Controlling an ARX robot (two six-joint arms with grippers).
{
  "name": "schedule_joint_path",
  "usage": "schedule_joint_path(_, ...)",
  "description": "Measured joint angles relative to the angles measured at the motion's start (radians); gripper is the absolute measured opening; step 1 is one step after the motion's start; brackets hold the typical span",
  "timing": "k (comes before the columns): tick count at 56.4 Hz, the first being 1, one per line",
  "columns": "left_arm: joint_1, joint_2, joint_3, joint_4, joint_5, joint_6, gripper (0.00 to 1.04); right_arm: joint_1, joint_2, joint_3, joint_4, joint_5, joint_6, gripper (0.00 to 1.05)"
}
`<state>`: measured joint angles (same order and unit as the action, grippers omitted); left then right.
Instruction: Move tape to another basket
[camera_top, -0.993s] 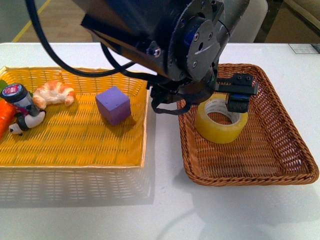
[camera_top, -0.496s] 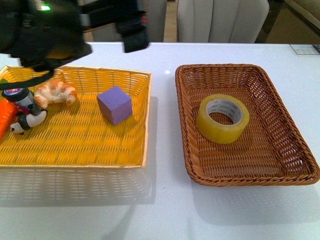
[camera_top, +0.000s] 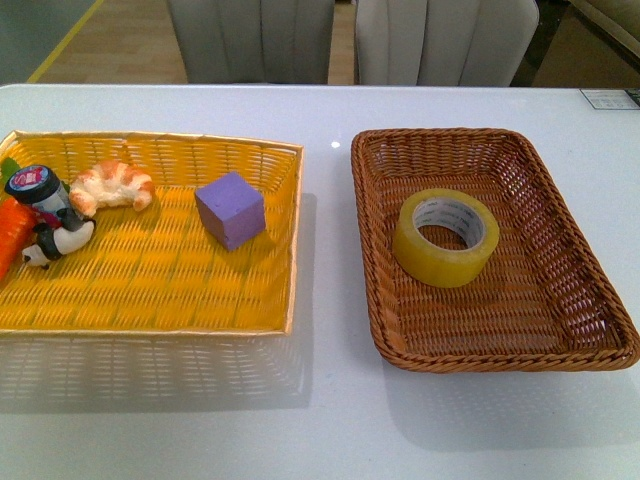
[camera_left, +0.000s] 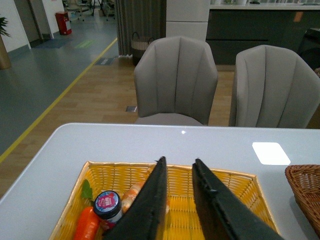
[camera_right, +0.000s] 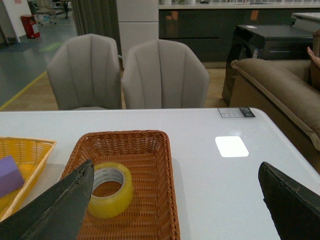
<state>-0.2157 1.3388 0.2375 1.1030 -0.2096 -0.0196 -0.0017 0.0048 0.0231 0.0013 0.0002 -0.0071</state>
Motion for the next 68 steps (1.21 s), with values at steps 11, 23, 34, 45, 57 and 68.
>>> schedule_joint_path(11, 0.058, -0.128, -0.105, -0.042, 0.059, 0.006, 0.02, 0.000, 0.000, 0.000, 0.000, 0.000, 0.000, 0.96)
schedule_joint_path(23, 0.113, -0.340, -0.175, -0.182, 0.110, 0.008, 0.02, 0.000, 0.000, 0.000, 0.000, 0.000, 0.000, 0.96)
schedule_joint_path(34, 0.208, -0.526, -0.209, -0.331, 0.201, 0.009, 0.02, 0.000, 0.000, 0.000, 0.000, 0.000, 0.000, 0.96)
schedule_joint_path(45, 0.211, -0.677, -0.222, -0.463, 0.209, 0.010, 0.02, 0.000, 0.000, 0.000, 0.000, 0.000, 0.000, 0.96)
schedule_joint_path(57, 0.212, -0.822, -0.223, -0.594, 0.209, 0.010, 0.02, 0.000, 0.000, 0.000, 0.000, 0.000, 0.000, 0.96)
schedule_joint_path(68, 0.212, -0.926, -0.223, -0.692, 0.209, 0.009, 0.02, 0.000, 0.000, 0.000, 0.000, 0.000, 0.000, 0.96)
